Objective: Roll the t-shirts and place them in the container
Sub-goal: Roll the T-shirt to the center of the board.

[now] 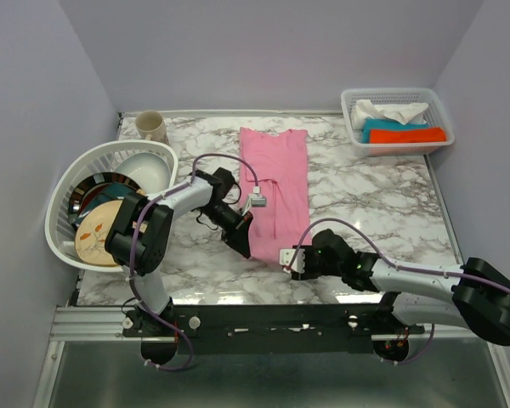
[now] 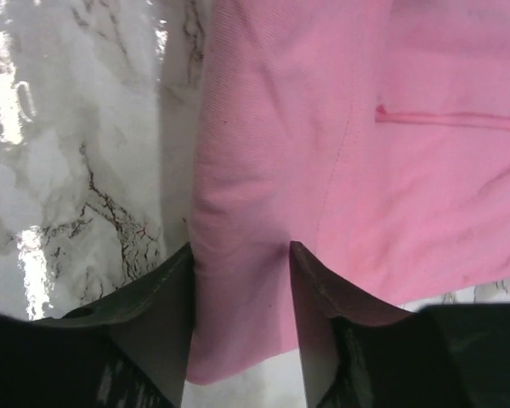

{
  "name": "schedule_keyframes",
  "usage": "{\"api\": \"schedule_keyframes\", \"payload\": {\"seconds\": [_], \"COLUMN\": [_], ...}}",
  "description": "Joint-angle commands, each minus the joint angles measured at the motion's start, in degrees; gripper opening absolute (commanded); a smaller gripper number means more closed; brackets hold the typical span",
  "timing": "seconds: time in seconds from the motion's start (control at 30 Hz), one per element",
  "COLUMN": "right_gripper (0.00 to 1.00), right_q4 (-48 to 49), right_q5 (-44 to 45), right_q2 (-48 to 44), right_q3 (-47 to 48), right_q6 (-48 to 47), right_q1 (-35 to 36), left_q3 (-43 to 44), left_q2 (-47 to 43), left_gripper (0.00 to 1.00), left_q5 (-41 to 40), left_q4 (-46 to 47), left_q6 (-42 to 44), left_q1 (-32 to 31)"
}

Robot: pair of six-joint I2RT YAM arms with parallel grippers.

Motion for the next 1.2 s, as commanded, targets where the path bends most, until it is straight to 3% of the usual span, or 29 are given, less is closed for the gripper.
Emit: {"api": "schedule_keyframes", "payload": {"seconds": [0.0,0.07,0.17,0.2,0.3,0.37,0.43,0.6,0.7,0.83,1.17], "right_gripper": [0.45,0.29,0.19,0.18,0.15,0.12,0.11,0.08,0.08,0.08,0.07], "right_q4": [3.73,2.51,-0.3,-1.88,-6.7,-7.95,-9.1,-12.26,-14.02,-14.55,-16.83], "right_q5": [6.07,5.11,2.92,2.3,-1.83,-3.67,-4.47,-6.58,-7.9,-8.96,-13.09], "right_q2": [0.97,0.62,-0.52,-0.87,-1.58,-1.93,-1.75,-0.52,0.53,0.88,2.2], "right_q3": [-1.4,-1.58,-0.71,0.17,2.28,3.25,3.26,4.22,6.15,7.47,10.28], "right_q6": [-1.77,-2.4,-2.23,-1.27,0.76,1.29,0.68,-0.12,1.46,3.66,6.3], "right_q1": [0.32,0.32,-0.12,-0.29,-1.08,-1.17,-1.61,-2.67,-3.54,-4.25,-7.06], "left_q3": [0.66,0.31,-1.62,-2.93,-9.78,-16.78,-22.34,-35.45,-40.63,-44.77,-46.97], "left_q2": [0.61,0.27,-2.89,-6.56,-17.43,-24.14,-34.68,-49.37,-51.5,-50.81,-48.08], "left_gripper": [0.0,0.03,0.22,0.35,0.53,0.57,0.68,0.82,0.99,0.98,0.82], "left_q5": [2.73,0.73,-5.06,-7.35,-14.9,-18.87,-24.32,-34.52,-41.72,-50.96,-59.76], "left_q4": [-3.2,-1.62,2.85,5.74,17.25,28.14,38.57,49.0,54.71,63.32,65.62], "left_q6": [2.28,0.8,-1.91,-3.76,-7.98,-10.45,-13.44,-12.22,-10.29,-7.65,-2.82], "left_q1": [0.44,0.53,0.53,0.53,0.35,-0.17,-1.14,-12.46,-19.21,-25.83,-35.85]}}
